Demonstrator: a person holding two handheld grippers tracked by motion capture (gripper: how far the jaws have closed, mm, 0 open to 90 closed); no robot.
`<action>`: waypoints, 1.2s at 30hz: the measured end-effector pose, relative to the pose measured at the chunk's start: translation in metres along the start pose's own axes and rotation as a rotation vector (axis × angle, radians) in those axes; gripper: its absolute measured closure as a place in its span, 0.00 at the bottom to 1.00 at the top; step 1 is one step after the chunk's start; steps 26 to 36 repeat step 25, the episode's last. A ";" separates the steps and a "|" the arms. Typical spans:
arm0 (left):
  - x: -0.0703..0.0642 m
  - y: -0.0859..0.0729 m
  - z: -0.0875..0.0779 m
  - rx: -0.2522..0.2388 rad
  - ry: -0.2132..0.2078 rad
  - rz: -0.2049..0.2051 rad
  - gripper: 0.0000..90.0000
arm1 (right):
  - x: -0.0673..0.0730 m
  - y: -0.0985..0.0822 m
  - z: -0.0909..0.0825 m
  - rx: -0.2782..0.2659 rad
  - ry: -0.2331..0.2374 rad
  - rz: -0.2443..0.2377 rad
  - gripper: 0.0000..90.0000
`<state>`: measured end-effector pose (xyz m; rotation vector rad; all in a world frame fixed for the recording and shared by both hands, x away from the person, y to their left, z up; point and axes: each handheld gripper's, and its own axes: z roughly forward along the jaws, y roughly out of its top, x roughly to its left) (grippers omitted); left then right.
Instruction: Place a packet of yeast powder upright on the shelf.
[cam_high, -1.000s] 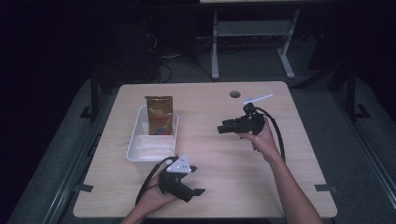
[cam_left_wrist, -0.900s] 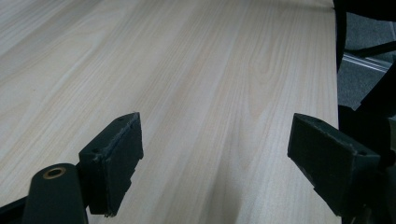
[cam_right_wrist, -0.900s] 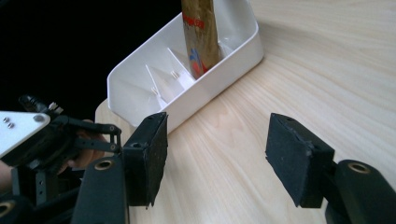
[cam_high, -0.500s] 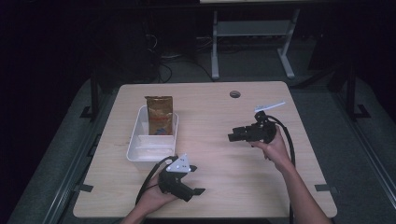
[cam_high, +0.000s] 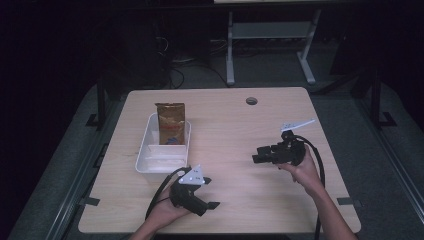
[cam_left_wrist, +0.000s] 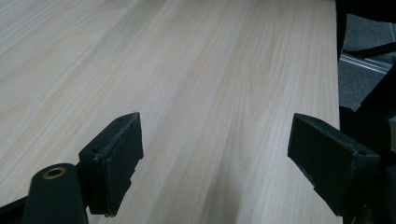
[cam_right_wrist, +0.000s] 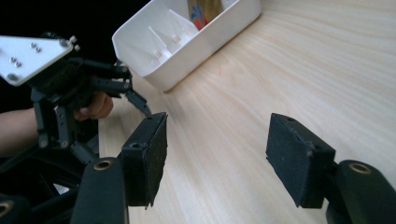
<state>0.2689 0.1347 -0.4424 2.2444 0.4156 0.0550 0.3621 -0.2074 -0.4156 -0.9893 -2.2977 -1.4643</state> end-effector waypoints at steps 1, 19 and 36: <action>0.000 0.000 0.000 -0.001 0.000 -0.002 0.19 | 0.000 -0.002 -0.001 0.001 0.000 -0.002 0.42; 0.000 0.000 0.000 0.001 -0.001 -0.003 0.19 | 0.017 -0.048 -0.018 0.034 -0.039 -0.013 0.42; -0.001 0.001 0.001 0.000 -0.002 0.000 0.19 | 0.023 -0.076 -0.021 0.018 -0.042 0.015 0.43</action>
